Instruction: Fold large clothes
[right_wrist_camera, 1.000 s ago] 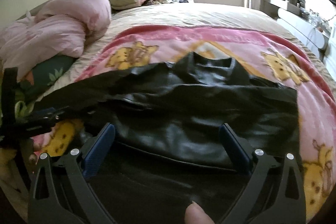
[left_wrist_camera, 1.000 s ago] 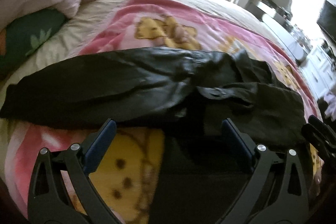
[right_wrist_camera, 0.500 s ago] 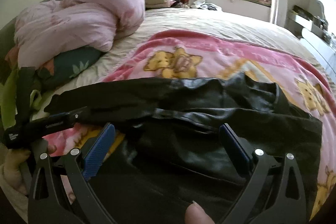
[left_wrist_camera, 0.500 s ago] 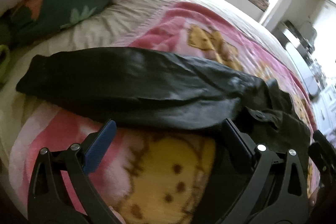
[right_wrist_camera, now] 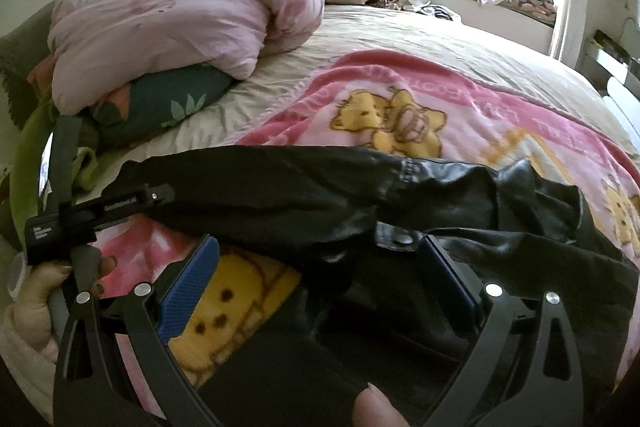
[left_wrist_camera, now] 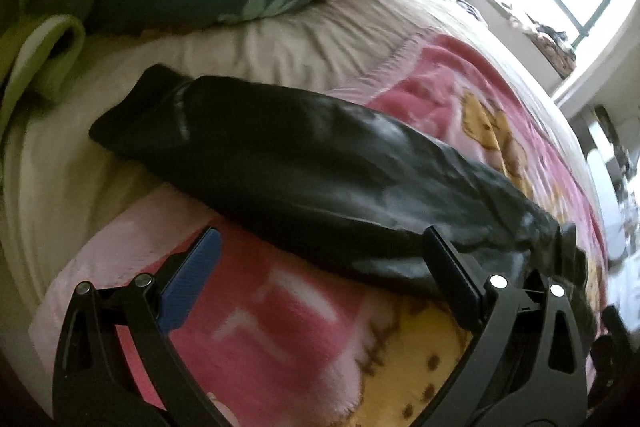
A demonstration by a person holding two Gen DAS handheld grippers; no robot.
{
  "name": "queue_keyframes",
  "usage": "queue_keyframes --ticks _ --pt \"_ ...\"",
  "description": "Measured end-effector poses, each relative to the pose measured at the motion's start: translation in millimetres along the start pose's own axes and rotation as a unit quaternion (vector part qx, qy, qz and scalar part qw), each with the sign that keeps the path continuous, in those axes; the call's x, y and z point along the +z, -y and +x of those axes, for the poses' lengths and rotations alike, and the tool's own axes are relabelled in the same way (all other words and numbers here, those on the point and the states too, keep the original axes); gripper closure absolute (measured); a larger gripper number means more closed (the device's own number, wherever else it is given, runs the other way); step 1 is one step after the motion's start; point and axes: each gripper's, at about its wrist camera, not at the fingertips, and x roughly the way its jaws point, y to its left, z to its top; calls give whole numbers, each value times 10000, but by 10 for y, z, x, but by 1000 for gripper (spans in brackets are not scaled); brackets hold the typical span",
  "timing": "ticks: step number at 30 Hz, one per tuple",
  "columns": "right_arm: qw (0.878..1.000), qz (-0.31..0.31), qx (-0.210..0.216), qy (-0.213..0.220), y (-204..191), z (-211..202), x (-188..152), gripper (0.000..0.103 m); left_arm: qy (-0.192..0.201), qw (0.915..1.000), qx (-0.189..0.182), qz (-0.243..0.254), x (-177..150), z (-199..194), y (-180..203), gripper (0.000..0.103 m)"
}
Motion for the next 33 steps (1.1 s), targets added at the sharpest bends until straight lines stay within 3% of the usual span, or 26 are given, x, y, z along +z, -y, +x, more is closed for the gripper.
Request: queue_keyframes --ticks 4,7,11,13,14,15,18,20,28,33 --pt "10000 26 76 -29 -56 54 -10 4 -146 9989 -85 -439 57 104 -185 9" --pt "10000 43 70 -46 -60 67 -41 4 -109 9970 170 -749 106 194 -303 9" --pt "9998 171 38 -56 13 38 -85 4 -95 9935 89 -1133 177 317 -419 13" --pt "9997 218 7 -50 57 7 -115 4 -24 9933 175 -1142 217 333 -421 24" --pt "9997 236 -12 -46 73 -6 -130 4 28 9932 244 -1142 244 335 -431 35" --pt "9996 270 -41 -40 103 -26 -152 4 68 9931 298 -1136 273 339 -442 52" --pt "9991 401 -97 -39 201 -73 -216 4 164 9918 234 -1244 370 376 -522 87" --pt "9986 505 -145 -43 267 -107 -264 4 232 9912 20 -1304 411 350 -560 94" --pt "9944 824 -665 72 604 -414 -565 4 1194 9853 -802 -924 495 -340 -303 103" --pt "9878 1225 -961 64 923 -623 -712 4 1666 9800 -1035 -344 509 -773 108 103"
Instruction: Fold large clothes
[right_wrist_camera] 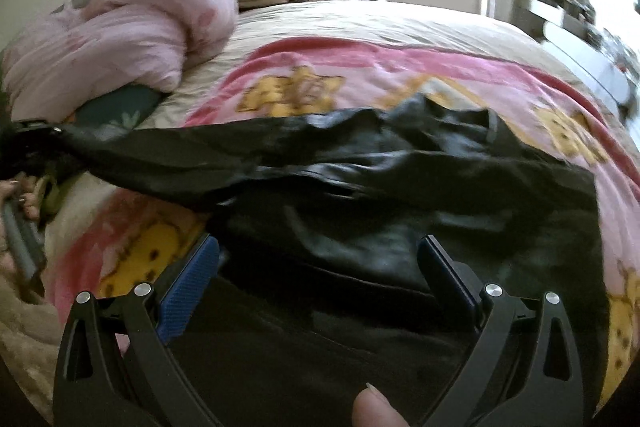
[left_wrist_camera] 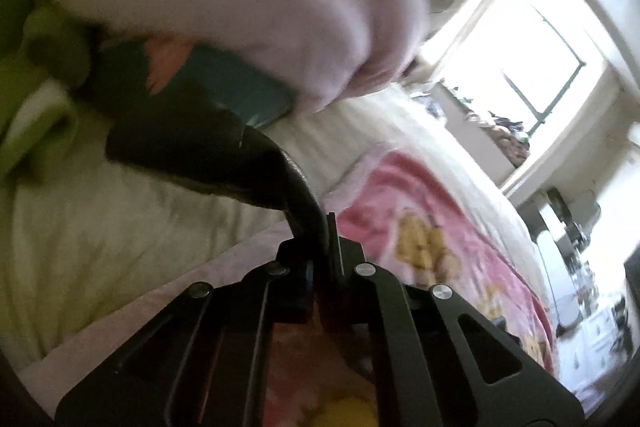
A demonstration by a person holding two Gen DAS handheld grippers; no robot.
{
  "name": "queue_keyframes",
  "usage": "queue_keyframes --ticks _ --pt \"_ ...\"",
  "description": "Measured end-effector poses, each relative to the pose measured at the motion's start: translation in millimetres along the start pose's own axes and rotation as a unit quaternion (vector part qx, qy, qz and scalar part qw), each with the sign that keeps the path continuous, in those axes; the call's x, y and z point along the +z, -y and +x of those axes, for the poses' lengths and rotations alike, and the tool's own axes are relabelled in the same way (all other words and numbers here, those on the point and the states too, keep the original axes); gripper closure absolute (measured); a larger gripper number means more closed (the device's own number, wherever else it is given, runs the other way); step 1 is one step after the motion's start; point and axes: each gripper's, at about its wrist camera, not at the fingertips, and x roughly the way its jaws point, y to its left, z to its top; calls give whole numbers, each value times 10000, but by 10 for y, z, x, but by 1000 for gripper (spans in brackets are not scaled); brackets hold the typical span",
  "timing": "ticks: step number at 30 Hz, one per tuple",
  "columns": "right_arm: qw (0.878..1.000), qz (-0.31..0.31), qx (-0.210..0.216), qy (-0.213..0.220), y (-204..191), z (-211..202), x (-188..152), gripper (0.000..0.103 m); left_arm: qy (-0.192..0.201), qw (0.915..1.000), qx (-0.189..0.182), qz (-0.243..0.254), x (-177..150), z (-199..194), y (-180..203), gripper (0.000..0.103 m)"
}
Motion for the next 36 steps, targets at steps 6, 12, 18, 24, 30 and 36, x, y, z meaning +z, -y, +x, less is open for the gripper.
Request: queue_keyframes --ticks 6,12,18,24,30,36 --pt "9990 312 -262 186 369 -230 -22 4 194 9974 -470 508 27 -286 568 103" --pt "9958 837 -104 355 777 -466 -60 4 281 9904 -824 1071 -19 -491 1161 103" --pt "9921 1107 -218 548 1102 -712 -133 4 362 9799 -1221 1535 -180 -693 1681 103" --pt "9883 1350 -212 674 1347 -878 -222 4 255 9662 -1650 1963 -441 -776 2169 103" --pt "9802 1747 -335 868 1599 -1050 -313 4 -80 9363 -2175 2757 -1003 -753 2668 103" --pt "9639 2343 -419 1191 1961 -1309 -409 4 -535 8964 -2452 3654 -1695 -550 2959 103"
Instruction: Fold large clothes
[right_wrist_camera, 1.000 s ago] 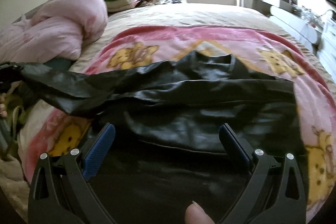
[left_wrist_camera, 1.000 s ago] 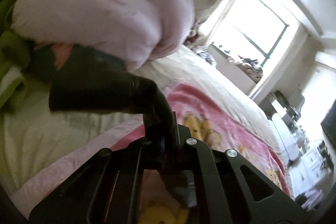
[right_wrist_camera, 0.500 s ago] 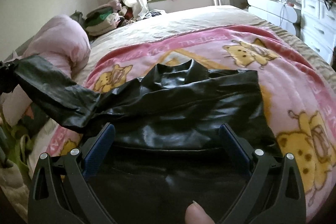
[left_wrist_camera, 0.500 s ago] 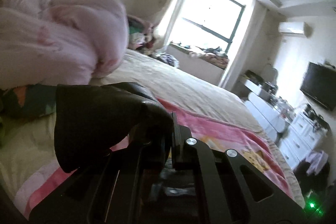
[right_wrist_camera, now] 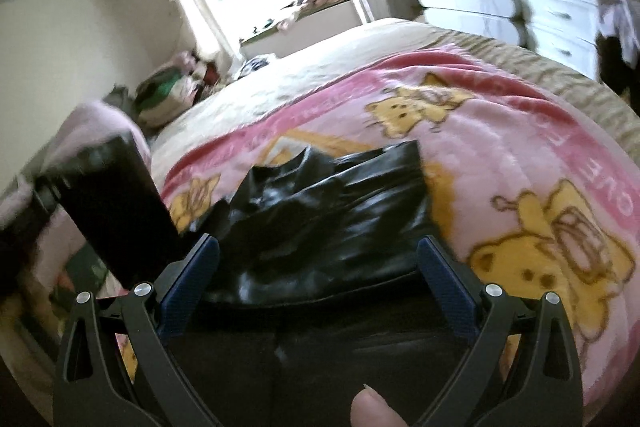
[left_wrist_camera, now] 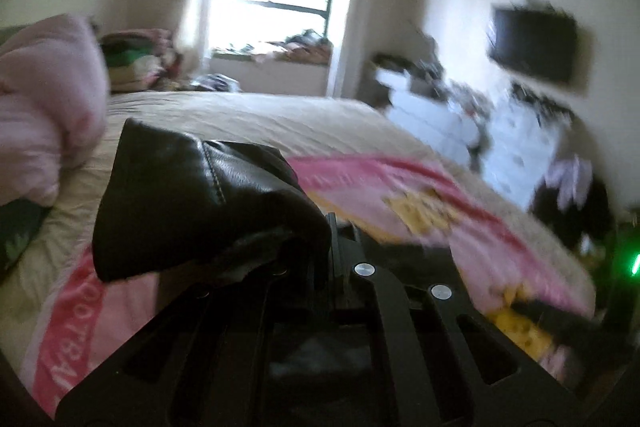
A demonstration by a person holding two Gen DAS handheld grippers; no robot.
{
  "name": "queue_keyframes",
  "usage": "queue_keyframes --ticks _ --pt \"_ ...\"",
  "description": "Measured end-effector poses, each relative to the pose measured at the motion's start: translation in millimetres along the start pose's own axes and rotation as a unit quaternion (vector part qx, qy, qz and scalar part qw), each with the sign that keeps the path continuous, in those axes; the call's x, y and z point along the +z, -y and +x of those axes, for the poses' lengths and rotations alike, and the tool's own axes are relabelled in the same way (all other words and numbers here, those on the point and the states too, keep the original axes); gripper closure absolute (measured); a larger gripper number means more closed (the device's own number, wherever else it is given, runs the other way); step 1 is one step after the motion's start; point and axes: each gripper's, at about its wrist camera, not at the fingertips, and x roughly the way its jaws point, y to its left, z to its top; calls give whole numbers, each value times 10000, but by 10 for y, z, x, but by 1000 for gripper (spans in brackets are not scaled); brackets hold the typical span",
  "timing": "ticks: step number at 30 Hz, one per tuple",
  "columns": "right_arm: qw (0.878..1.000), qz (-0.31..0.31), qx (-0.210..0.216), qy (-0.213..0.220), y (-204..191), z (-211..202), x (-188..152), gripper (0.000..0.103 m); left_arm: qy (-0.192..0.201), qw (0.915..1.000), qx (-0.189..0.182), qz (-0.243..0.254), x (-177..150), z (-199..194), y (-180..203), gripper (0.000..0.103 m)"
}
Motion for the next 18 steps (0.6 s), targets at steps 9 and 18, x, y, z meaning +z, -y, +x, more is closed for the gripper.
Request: queue_keyframes --ticks 9,18 --pt "9979 527 -360 110 432 -125 52 4 -976 9879 -326 1158 -743 609 601 103" --pt "9961 700 -545 -11 602 -88 43 4 -1874 9585 -358 2117 -1357 1001 911 99"
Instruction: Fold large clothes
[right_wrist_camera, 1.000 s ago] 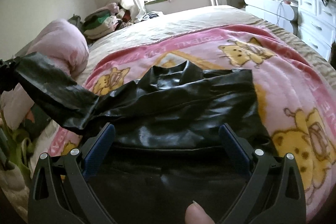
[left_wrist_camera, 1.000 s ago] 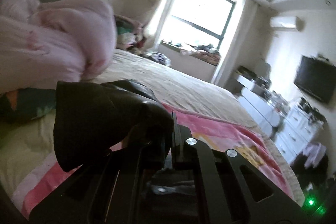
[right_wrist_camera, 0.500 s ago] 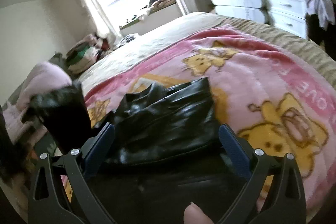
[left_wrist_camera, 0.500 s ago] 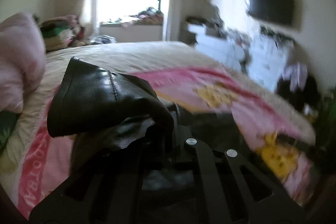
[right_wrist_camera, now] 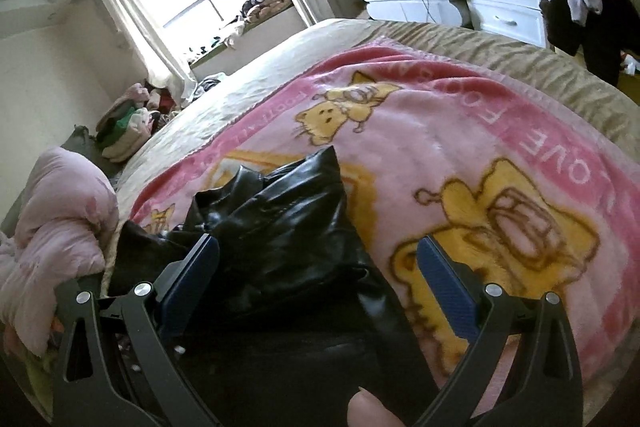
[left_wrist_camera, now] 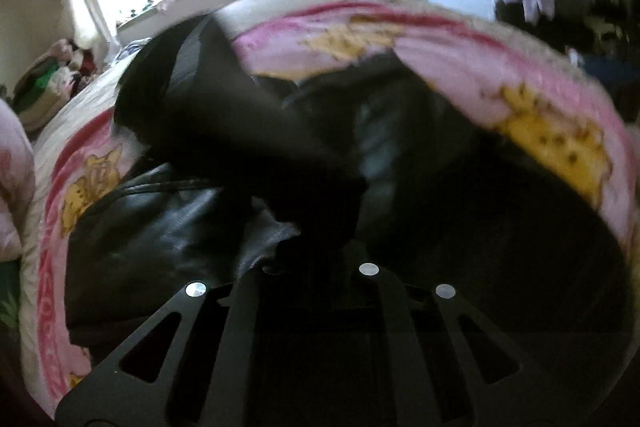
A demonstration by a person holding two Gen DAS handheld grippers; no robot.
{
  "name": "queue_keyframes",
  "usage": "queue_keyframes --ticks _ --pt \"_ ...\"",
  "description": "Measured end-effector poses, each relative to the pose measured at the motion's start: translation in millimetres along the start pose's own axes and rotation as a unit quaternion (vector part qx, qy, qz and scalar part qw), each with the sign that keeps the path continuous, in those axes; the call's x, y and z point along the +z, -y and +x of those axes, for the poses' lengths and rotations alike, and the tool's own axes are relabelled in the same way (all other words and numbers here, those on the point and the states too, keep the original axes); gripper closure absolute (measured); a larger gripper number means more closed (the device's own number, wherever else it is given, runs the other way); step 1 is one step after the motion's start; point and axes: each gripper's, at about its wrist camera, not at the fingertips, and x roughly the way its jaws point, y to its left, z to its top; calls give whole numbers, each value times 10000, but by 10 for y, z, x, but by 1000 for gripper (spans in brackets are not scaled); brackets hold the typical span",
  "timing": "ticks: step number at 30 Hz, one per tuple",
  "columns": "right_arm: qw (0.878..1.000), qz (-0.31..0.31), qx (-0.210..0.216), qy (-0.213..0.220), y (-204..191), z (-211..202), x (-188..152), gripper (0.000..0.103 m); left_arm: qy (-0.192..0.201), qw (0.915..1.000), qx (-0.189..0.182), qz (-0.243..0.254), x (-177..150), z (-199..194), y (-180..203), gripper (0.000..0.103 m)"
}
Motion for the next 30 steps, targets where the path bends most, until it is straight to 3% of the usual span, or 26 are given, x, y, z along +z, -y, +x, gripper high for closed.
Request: queue_keyframes --ticks 4,7,8,9,11,15,19,21,24,25,27,30 --pt "9999 90 12 -143 36 77 12 4 -206 9980 144 573 -133 98 156 95" --pt "9995 26 -2 -307 5 174 1 4 -204 9985 -67 495 -189 78 140 80" --pt "9993 -29 1 -378 -22 213 -9 4 -184 9989 -150 411 -201 65 134 71" --pt "9988 -114 -4 -475 -64 267 -28 4 -173 9991 -241 314 -221 36 114 54" --pt "9971 -279 37 -701 -147 391 -69 4 -99 9986 -511 119 -257 -56 86 29" --pt "9921 -367 309 -1162 -300 691 -144 4 39 9946 -989 -301 -358 -318 -18 27" --pt "9863 -235 398 -1582 -395 1073 -215 5 149 9919 -873 -914 -397 -546 -393 26" --pt "9849 -140 362 -1685 -428 1235 -247 7 259 9899 -611 -1255 -393 -645 -673 25" --pt "9859 -117 483 -1596 -504 1305 -251 49 393 9823 117 -1827 -402 -768 -1176 16" --pt "9862 -223 563 -1541 -559 1311 -243 73 397 9785 256 -2006 -406 -785 -1314 14" --pt "9864 -678 639 -1355 -726 1265 -197 79 340 9667 537 -2478 -411 -807 -1641 14" --pt "9831 -1430 803 -810 -995 1042 -58 84 387 9458 631 -3161 -404 -814 -2032 14"
